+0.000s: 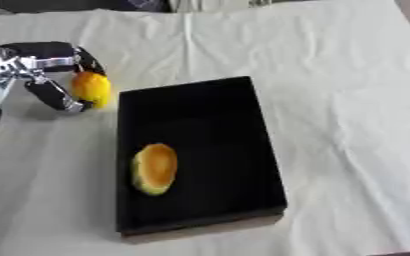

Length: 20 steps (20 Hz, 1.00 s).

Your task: Pick up objects on the table and place them in the box.

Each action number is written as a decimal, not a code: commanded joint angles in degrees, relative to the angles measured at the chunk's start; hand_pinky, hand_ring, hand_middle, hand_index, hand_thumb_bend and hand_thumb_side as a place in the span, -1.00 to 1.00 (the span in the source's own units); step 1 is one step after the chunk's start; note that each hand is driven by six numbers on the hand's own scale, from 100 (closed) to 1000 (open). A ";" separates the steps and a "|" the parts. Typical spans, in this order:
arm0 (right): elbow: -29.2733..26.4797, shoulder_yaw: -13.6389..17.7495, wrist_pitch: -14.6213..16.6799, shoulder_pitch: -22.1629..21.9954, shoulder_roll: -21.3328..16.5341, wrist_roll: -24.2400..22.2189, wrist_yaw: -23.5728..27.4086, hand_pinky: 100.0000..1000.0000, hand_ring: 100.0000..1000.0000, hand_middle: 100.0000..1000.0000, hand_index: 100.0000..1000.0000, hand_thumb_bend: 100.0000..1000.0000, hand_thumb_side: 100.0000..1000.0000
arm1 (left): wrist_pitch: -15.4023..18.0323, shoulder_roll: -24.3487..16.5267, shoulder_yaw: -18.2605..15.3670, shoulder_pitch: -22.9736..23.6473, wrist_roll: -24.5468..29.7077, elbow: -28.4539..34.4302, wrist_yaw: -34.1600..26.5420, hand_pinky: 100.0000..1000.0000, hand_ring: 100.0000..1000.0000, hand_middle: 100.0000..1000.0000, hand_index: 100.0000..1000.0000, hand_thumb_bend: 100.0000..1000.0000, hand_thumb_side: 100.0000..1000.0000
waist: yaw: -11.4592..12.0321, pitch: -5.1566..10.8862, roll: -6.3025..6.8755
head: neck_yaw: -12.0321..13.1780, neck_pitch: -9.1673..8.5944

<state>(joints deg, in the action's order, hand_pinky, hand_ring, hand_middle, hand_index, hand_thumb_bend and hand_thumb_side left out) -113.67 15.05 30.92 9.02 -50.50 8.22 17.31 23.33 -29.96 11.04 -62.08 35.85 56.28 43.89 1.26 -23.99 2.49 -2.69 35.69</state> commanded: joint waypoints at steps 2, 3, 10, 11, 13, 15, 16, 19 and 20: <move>-0.92 0.78 0.52 -0.13 -1.06 -0.05 0.76 0.89 0.81 0.21 0.66 -1.00 -0.68 | -0.07 -1.31 -1.11 -1.56 -2.50 7.65 0.42 0.36 0.33 0.07 0.41 -0.76 -1.00 | 0.27 1.47 -0.43 | -0.05 -0.21; -0.92 0.90 0.63 -0.24 -1.08 0.05 0.88 0.89 0.81 0.21 0.66 -1.00 -0.69 | -0.19 -1.05 -1.17 -1.92 -3.03 9.93 0.33 0.36 0.33 0.06 0.40 -0.79 -1.00 | 0.33 1.55 -0.54 | -0.01 -0.05; -0.92 1.35 1.26 -0.70 -1.84 1.09 1.58 0.88 0.80 0.22 0.66 -1.00 -0.74 | -0.77 3.21 2.74 -4.80 -4.60 26.02 -4.17 0.30 0.21 -0.06 0.27 -0.73 -1.00 | 1.02 2.91 -1.17 | 0.78 0.55; -0.92 1.37 1.22 -0.77 -1.98 1.22 1.70 0.88 0.80 0.22 0.66 -1.00 -0.74 | -0.79 3.82 3.64 -4.59 -4.54 28.03 -4.63 0.30 0.20 -0.06 0.27 -0.72 -1.00 | 1.14 3.15 -1.20 | 0.75 0.63; -0.92 1.49 1.32 -1.19 -2.33 1.41 1.64 0.87 0.80 0.23 0.66 -1.00 -0.79 | -0.93 5.37 5.54 -3.96 -4.30 31.67 -5.58 0.28 0.19 -0.07 0.26 -0.69 -1.00 | 1.52 3.68 -1.13 | 0.49 1.01; -0.92 1.59 1.43 -1.63 -2.58 1.64 1.43 0.87 0.80 0.23 0.66 -1.00 -0.79 | -1.35 6.67 7.15 -3.19 -3.83 34.62 -6.27 0.28 0.18 -0.08 0.25 -0.67 -1.00 | 1.90 4.10 -1.00 | 0.02 1.38; -0.92 1.64 1.45 -1.90 -2.71 1.77 1.30 0.87 0.80 0.23 0.66 -1.00 -0.80 | -1.53 7.22 7.85 -2.86 -3.66 35.98 -6.40 0.28 0.17 -0.08 0.25 -0.62 -1.00 | 2.12 4.28 -0.89 | -0.49 1.68; -0.92 1.81 1.41 -2.79 -2.97 2.10 0.68 0.87 0.80 0.23 0.66 -1.00 -0.79 | -2.26 8.86 9.61 -1.43 -2.55 38.99 -6.77 0.28 0.20 -0.08 0.26 -0.66 -1.00 | 2.75 4.65 -0.56 | -2.33 2.52; -0.92 1.87 1.40 -3.03 -3.03 2.22 0.47 0.87 0.80 0.23 0.66 -1.00 -0.79 | -2.59 9.47 10.13 -0.68 -1.70 39.55 -7.09 0.29 0.21 -0.08 0.26 -0.69 -1.00 | 2.90 4.71 -0.45 | -2.80 2.72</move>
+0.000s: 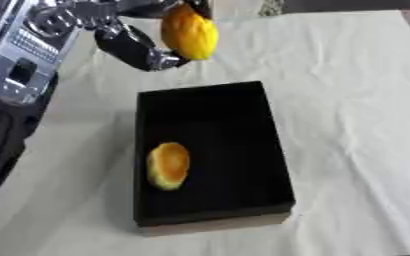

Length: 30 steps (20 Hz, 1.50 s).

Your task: Pick up objects on the table and place them in the box.

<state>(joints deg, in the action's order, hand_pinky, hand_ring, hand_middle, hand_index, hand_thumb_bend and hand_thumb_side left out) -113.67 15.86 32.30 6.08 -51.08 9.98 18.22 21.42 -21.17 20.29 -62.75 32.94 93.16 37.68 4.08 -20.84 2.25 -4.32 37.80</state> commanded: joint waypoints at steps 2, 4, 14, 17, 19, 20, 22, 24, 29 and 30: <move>-0.92 1.18 0.08 -0.50 -2.49 0.70 -0.84 0.87 0.80 0.23 0.66 -1.00 -0.79 | -1.43 1.67 1.75 1.65 3.31 3.35 -1.58 0.29 0.23 -0.07 0.28 -0.72 -1.00 | 0.28 1.59 -0.07 | -1.89 0.93; -0.92 1.26 0.14 -0.85 -2.40 0.87 -1.22 0.87 0.80 0.22 0.66 -1.00 -0.78 | -2.37 2.60 2.18 3.50 5.24 3.32 -2.26 0.30 0.25 -0.06 0.29 -0.75 -1.00 | 0.41 1.57 -0.02 | -2.38 1.14; -0.92 1.31 0.36 -1.33 -1.85 1.07 -2.04 0.87 0.80 0.22 0.66 -1.00 -0.77 | -2.12 4.75 4.43 9.02 9.99 -3.06 2.73 0.46 0.48 0.19 0.55 -0.63 -1.00 | 0.62 1.11 -0.25 | -2.93 1.00; -0.92 1.48 0.70 -1.63 -1.59 1.19 -2.30 0.87 0.80 0.22 0.66 -1.00 -0.77 | -0.70 4.95 4.73 9.56 11.40 -3.93 5.61 0.84 0.87 0.68 0.90 -0.38 -0.66 | 0.68 0.91 -0.32 | -2.88 0.79; -0.92 1.53 0.79 -1.86 -1.42 1.26 -2.51 0.88 0.80 0.22 0.65 -1.00 -0.76 | 0.32 4.90 4.41 9.74 11.80 -3.51 7.85 1.00 1.00 0.80 1.00 -0.21 -0.10 | 0.78 0.83 -0.34 | -2.83 0.70; -0.92 1.54 0.79 -1.97 -1.35 1.28 -2.61 0.88 0.80 0.22 0.65 -1.00 -0.74 | 0.54 4.81 4.15 9.80 11.58 -3.24 8.84 1.00 1.00 0.83 1.00 -0.20 0.03 | 0.83 0.81 -0.33 | -2.79 0.69; -0.92 1.56 0.74 -2.13 -1.24 1.32 -2.76 0.88 0.80 0.22 0.65 -1.00 -0.74 | 0.55 4.56 3.53 9.93 10.44 -2.51 10.45 1.00 1.00 0.84 1.00 -0.20 0.16 | 0.92 0.81 -0.31 | -2.76 0.59; -0.92 1.58 0.70 -2.23 -1.17 1.38 -2.87 0.88 0.80 0.22 0.65 -1.00 -0.74 | 0.36 4.17 2.86 10.02 9.01 -1.49 11.08 1.00 1.00 0.84 1.00 -0.21 0.18 | 0.94 0.84 -0.31 | -2.81 0.45; -0.92 1.58 0.55 -2.52 -0.97 1.44 -3.08 0.88 0.80 0.21 0.65 -1.00 -0.73 | -1.46 3.10 0.53 9.90 5.11 2.87 9.41 0.95 1.00 0.76 0.96 -0.32 -0.01 | 1.10 0.96 -0.48 | -2.92 0.34; -0.92 1.58 0.55 -2.53 -0.94 1.45 -3.09 0.88 0.80 0.21 0.65 -1.00 -0.74 | -2.20 2.74 -0.05 9.93 3.78 4.17 8.92 0.84 0.92 0.68 0.91 -0.54 -0.10 | 1.13 0.97 -0.52 | -2.88 0.30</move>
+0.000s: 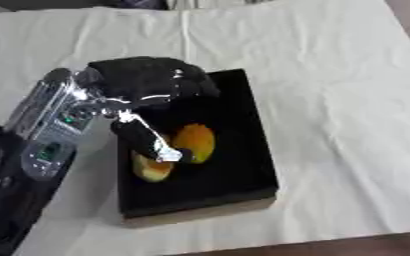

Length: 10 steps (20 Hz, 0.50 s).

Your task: Pick up objects on the table and place them in the box.

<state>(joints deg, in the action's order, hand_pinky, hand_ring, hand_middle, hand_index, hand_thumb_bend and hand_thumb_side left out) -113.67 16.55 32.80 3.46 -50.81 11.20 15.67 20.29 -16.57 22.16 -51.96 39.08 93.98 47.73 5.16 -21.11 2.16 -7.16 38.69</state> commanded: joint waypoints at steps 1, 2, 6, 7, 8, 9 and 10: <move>-0.92 0.90 0.05 0.09 -1.17 0.26 -0.53 0.88 0.80 0.21 0.65 -1.00 -0.74 | -1.82 -2.35 -2.70 -0.65 -4.59 5.03 -2.76 0.78 0.87 0.62 0.86 -0.82 -0.18 | 0.09 1.24 -0.48 | 0.02 -0.70; -0.92 0.93 0.06 0.09 -1.12 0.31 -0.51 0.88 0.80 0.21 0.65 -1.00 -0.73 | -2.59 -3.03 -3.41 -0.24 -6.90 6.49 -5.23 0.72 0.82 0.54 0.76 -1.00 -0.19 | 0.11 1.23 -0.52 | 0.08 -0.81; -0.92 1.34 0.29 0.07 -0.71 0.71 -0.16 0.88 0.80 0.22 0.65 -1.00 -0.74 | -7.49 -7.33 -9.17 4.23 -18.05 9.34 -21.58 0.56 0.67 0.28 0.56 -1.00 -0.08 | 0.30 1.12 -0.77 | 0.10 -1.72; -0.92 1.51 0.50 0.06 -0.52 0.85 -0.03 0.88 0.80 0.22 0.65 -1.00 -0.74 | -9.08 -8.68 -11.63 5.83 -21.39 9.91 -25.60 0.56 0.66 0.26 0.55 -1.00 -0.04 | 0.40 1.05 -0.87 | -0.03 -1.97; -0.92 1.64 0.75 0.10 -0.32 0.96 0.10 0.88 0.80 0.22 0.65 -1.00 -0.75 | -10.34 -9.98 -13.93 7.33 -24.59 10.78 -29.12 0.56 0.67 0.26 0.55 -1.00 -0.02 | 0.44 0.97 -0.94 | -0.11 -2.17; -0.92 1.79 1.06 0.19 0.02 1.07 0.24 0.88 0.80 0.22 0.65 -1.00 -0.75 | -11.49 -11.30 -16.91 9.09 -28.38 12.00 -32.43 0.57 0.67 0.26 0.55 -1.00 -0.01 | 0.53 0.85 -1.06 | -0.33 -2.40; -0.92 1.90 1.37 0.31 0.35 1.14 0.35 0.88 0.79 0.22 0.65 -1.00 -0.75 | -12.52 -12.56 -19.60 10.68 -32.09 13.40 -35.14 0.57 0.67 0.28 0.56 -1.00 -0.01 | 0.58 0.74 -1.16 | -0.53 -2.60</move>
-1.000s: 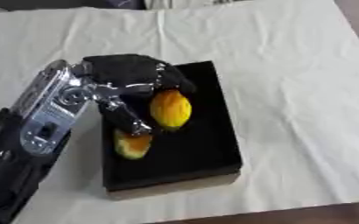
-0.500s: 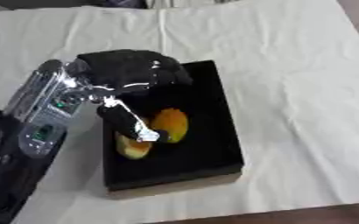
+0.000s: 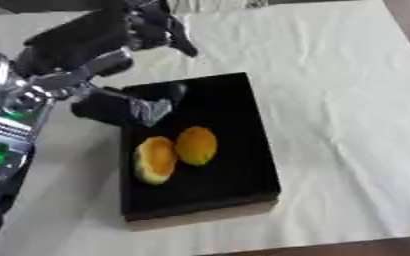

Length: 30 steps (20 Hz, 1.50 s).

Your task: Pick up objects on the table and place them in the box.

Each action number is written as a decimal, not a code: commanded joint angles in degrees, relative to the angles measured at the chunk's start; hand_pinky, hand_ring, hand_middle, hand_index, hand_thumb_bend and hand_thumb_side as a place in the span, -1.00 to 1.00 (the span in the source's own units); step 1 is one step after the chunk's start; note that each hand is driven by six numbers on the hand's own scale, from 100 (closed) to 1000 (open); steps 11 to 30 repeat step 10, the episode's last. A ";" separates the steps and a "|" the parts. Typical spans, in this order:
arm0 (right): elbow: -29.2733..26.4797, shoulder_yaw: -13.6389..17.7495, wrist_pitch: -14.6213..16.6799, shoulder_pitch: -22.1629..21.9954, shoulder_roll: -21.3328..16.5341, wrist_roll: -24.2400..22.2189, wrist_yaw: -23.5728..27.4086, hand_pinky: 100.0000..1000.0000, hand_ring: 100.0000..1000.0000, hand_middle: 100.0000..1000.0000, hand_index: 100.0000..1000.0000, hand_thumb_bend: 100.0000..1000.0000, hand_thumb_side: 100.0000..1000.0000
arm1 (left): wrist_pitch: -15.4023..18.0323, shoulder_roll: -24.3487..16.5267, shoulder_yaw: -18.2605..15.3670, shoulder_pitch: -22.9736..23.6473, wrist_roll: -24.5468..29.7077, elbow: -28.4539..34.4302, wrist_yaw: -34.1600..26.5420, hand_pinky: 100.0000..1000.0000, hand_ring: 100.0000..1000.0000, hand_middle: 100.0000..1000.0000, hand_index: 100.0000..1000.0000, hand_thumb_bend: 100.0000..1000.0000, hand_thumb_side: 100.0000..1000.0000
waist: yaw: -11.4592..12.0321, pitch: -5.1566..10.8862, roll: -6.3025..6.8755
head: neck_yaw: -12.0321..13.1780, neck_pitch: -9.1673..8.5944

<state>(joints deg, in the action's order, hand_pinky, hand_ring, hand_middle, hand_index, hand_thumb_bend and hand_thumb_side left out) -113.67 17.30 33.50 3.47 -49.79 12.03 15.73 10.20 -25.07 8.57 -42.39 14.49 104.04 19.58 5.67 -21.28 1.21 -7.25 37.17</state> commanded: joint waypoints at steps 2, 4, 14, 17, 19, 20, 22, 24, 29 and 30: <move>-0.92 1.38 1.37 0.65 0.23 0.47 0.45 0.87 0.79 0.23 0.65 -1.00 -0.77 | -3.79 -6.35 -11.53 4.26 -15.98 6.84 -10.50 0.59 0.70 0.35 0.61 -1.00 -0.13 | 0.21 0.61 -0.40 | -0.85 -1.45; -0.92 1.52 2.10 1.07 1.21 0.62 0.34 0.87 0.79 0.23 0.65 -1.00 -0.77 | -3.11 -8.16 -16.08 7.03 -24.47 9.61 -12.06 0.61 0.71 0.38 0.64 -1.00 -0.17 | 0.39 0.30 -0.55 | -1.02 -1.62; -0.92 0.95 3.89 4.79 4.91 1.02 0.01 0.87 0.78 0.26 0.65 -1.00 -0.86 | 4.98 -9.10 -24.28 11.13 -42.14 10.54 -12.88 0.66 0.74 0.47 0.73 -0.93 0.38 | 0.71 -0.37 -1.15 | -0.27 -1.77; -0.92 0.95 3.89 4.79 4.91 1.02 0.01 0.87 0.78 0.26 0.65 -1.00 -0.86 | 4.98 -9.10 -24.28 11.13 -42.14 10.54 -12.88 0.66 0.74 0.47 0.73 -0.93 0.38 | 0.71 -0.37 -1.15 | -0.27 -1.77; -0.92 0.95 3.89 4.79 4.91 1.02 0.01 0.87 0.78 0.26 0.65 -1.00 -0.86 | 4.98 -9.10 -24.28 11.13 -42.14 10.54 -12.88 0.66 0.74 0.47 0.73 -0.93 0.38 | 0.71 -0.37 -1.15 | -0.27 -1.77; -0.92 0.95 3.89 4.79 4.91 1.02 0.01 0.87 0.78 0.26 0.65 -1.00 -0.86 | 4.98 -9.10 -24.28 11.13 -42.14 10.54 -12.88 0.66 0.74 0.47 0.73 -0.93 0.38 | 0.71 -0.37 -1.15 | -0.27 -1.77; -0.92 0.95 3.89 4.79 4.91 1.02 0.01 0.87 0.78 0.26 0.65 -1.00 -0.86 | 4.98 -9.10 -24.28 11.13 -42.14 10.54 -12.88 0.66 0.74 0.47 0.73 -0.93 0.38 | 0.71 -0.37 -1.15 | -0.27 -1.77; -0.92 0.95 3.89 4.79 4.91 1.02 0.01 0.87 0.78 0.26 0.65 -1.00 -0.86 | 4.98 -9.10 -24.28 11.13 -42.14 10.54 -12.88 0.66 0.74 0.47 0.73 -0.93 0.38 | 0.71 -0.37 -1.15 | -0.27 -1.77; -0.92 0.95 3.89 4.79 4.91 1.02 0.01 0.87 0.78 0.26 0.65 -1.00 -0.86 | 4.98 -9.10 -24.28 11.13 -42.14 10.54 -12.88 0.66 0.74 0.47 0.73 -0.93 0.38 | 0.71 -0.37 -1.15 | -0.27 -1.77; -0.92 0.95 3.89 4.79 4.91 1.02 0.01 0.87 0.78 0.26 0.65 -1.00 -0.86 | 4.98 -9.10 -24.28 11.13 -42.14 10.54 -12.88 0.66 0.74 0.47 0.73 -0.93 0.38 | 0.71 -0.37 -1.15 | -0.27 -1.77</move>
